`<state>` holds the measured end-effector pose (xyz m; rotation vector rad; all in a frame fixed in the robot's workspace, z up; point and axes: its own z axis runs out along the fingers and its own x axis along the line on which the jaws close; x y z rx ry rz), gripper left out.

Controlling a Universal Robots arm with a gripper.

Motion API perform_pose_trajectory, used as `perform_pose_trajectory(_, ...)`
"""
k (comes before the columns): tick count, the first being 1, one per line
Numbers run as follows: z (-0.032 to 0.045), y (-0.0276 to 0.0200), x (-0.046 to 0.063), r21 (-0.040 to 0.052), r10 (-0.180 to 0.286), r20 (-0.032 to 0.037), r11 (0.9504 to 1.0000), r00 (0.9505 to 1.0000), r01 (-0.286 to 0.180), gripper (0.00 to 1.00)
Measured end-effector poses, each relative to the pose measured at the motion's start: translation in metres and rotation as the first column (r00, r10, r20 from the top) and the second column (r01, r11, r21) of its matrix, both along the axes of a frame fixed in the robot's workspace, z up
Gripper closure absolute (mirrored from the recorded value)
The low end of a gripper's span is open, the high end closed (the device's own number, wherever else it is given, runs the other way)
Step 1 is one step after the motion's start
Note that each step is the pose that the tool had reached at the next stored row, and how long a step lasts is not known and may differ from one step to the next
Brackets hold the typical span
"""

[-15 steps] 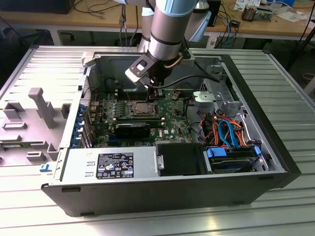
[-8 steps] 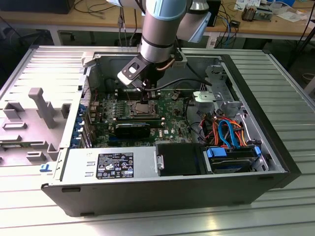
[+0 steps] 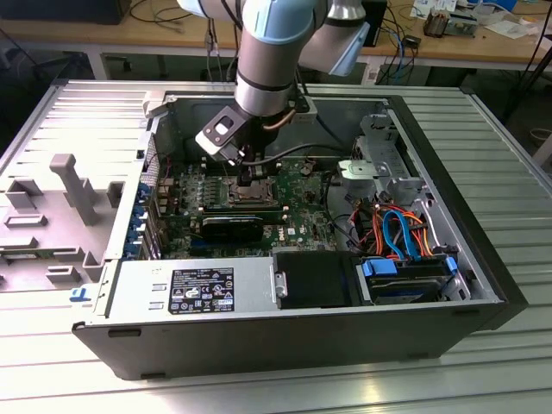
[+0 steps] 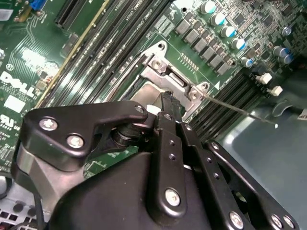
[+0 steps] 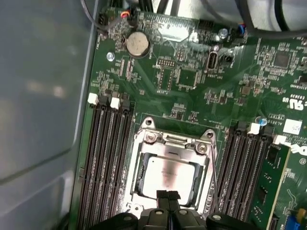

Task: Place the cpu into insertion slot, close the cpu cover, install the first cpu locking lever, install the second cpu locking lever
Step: 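Close the cpu cover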

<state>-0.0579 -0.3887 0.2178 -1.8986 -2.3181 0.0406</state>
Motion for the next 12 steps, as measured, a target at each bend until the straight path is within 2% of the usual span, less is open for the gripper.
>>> perform_pose_trajectory(8, -0.0111, -0.0001, -0.003, 0.0, 0.0, 0.0, 1.0, 1.0, 0.0, 0.89)
perform_pose_trajectory(12, -0.0125, -0.0003, -0.003, -0.0003, 0.0, -0.0003, 1.0, 1.0, 0.0, 0.89)
